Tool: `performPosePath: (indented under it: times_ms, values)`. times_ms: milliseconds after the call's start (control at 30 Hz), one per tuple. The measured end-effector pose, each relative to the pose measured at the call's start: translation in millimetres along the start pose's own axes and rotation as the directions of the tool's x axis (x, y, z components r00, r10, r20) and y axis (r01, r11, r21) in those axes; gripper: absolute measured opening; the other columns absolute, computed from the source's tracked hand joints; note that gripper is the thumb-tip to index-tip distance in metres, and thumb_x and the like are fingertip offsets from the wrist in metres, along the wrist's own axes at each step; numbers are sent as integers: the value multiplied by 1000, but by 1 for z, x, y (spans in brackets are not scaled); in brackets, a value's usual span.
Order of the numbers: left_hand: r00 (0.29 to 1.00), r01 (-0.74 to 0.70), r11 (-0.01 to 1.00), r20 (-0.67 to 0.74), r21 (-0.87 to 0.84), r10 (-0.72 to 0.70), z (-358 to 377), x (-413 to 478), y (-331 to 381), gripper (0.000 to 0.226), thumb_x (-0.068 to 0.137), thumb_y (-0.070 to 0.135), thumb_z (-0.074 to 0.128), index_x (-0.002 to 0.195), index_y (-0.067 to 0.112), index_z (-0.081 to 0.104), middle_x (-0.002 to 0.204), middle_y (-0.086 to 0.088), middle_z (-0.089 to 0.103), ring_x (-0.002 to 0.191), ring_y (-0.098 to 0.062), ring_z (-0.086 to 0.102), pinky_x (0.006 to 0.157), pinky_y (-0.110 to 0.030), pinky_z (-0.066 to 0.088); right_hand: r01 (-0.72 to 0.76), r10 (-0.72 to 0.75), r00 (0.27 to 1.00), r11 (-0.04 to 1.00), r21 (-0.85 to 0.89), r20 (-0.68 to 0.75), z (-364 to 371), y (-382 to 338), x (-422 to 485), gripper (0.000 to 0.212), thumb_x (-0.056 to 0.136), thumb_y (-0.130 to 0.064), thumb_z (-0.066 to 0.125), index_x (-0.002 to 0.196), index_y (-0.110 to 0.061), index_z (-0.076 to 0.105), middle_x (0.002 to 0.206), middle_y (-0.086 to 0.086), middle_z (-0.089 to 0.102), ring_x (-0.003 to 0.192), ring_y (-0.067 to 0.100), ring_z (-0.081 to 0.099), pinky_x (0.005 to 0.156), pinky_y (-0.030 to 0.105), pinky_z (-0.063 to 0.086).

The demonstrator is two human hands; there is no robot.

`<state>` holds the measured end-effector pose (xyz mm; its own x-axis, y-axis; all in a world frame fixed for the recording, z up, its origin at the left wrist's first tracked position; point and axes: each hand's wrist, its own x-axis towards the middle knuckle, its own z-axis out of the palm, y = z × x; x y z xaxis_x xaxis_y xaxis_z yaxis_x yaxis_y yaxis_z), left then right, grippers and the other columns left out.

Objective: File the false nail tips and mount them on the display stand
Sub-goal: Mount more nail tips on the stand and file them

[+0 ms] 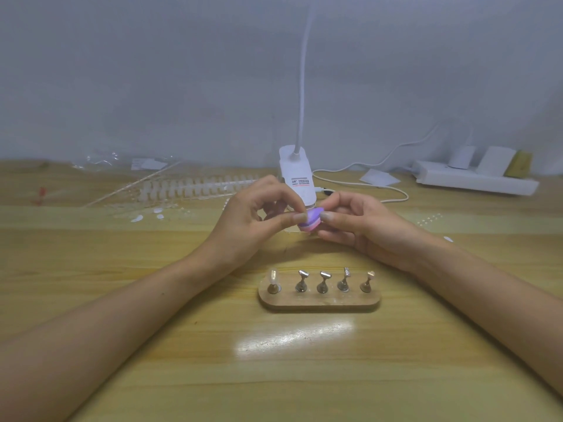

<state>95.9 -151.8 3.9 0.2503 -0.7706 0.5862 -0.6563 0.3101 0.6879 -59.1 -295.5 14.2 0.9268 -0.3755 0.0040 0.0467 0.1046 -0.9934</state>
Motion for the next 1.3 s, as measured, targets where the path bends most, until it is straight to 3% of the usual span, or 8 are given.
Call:
performPosePath:
  times_ms: [133, 267, 433, 500, 633, 767, 1167, 1300]
  values:
    - [999, 15, 1000, -39, -13, -16, 0, 2, -3, 8, 84, 19, 73, 83, 11, 69, 74, 6, 47, 66, -6, 43, 68, -19, 38, 12, -3, 994, 996, -84, 112, 4, 2, -3, 16, 85, -7, 66, 98, -3, 58, 100, 13, 74, 95, 23, 73, 84, 28, 58]
    - [1000, -9, 1000, 11, -7, 9, 0, 1, -2, 6, 84, 21, 74, 83, 16, 70, 74, 1, 49, 66, -7, 43, 69, -21, 39, 62, -60, 996, 997, 35, -69, 2, 3, -1, 15, 81, -7, 66, 94, -3, 60, 97, 13, 75, 89, 19, 74, 83, 25, 59]
    - [1000, 0, 1000, -15, 12, 0, 0, 2, -3, 6, 85, 15, 74, 83, 11, 70, 73, 1, 47, 66, -6, 43, 68, -21, 38, 36, -32, 998, 995, -93, 50, 5, 5, -2, 19, 86, -6, 66, 102, 0, 58, 101, 14, 73, 96, 24, 72, 91, 32, 58]
    - [1000, 7, 1000, -8, 9, -7, 0, 2, -3, 7, 85, 16, 74, 84, 11, 70, 74, 5, 47, 66, -6, 43, 69, -20, 38, 57, -56, 997, 998, 0, -46, 3, 4, -1, 23, 81, -8, 67, 100, 0, 59, 100, 14, 74, 93, 22, 73, 87, 27, 59]
    - [1000, 1, 1000, -9, 9, -1, 0, 2, -2, 5, 84, 12, 74, 83, 9, 70, 75, 7, 48, 66, -4, 44, 69, -19, 39, 31, -27, 998, 996, -87, 51, 4, 6, 0, 20, 83, -9, 68, 100, -2, 60, 100, 13, 74, 96, 22, 73, 87, 29, 58]
    - [1000, 8, 1000, -1, 7, -8, -1, 2, -1, 6, 85, 16, 74, 84, 11, 71, 74, 0, 48, 66, -7, 43, 70, -22, 38, 58, -55, 997, 996, 60, -61, -1, 5, 1, 19, 80, -10, 66, 97, -3, 61, 96, 11, 75, 90, 18, 74, 80, 23, 59]
    - [996, 81, 994, -19, -73, -83, 0, 1, 0, 7, 87, 15, 72, 82, 12, 67, 73, 0, 48, 67, -8, 43, 68, -19, 37, 74, -71, 997, 993, -92, 38, 2, 6, -2, 13, 85, -8, 66, 95, -5, 59, 101, 14, 73, 97, 26, 72, 85, 30, 58]
    - [999, 45, 999, 9, -19, -45, 1, 1, 0, 6, 85, 14, 73, 84, 10, 69, 75, 7, 48, 67, -4, 44, 69, -19, 39, 103, -101, 990, 995, 14, -101, 2, 8, -2, 16, 80, -9, 66, 94, -6, 59, 94, 9, 74, 88, 18, 74, 75, 24, 59]
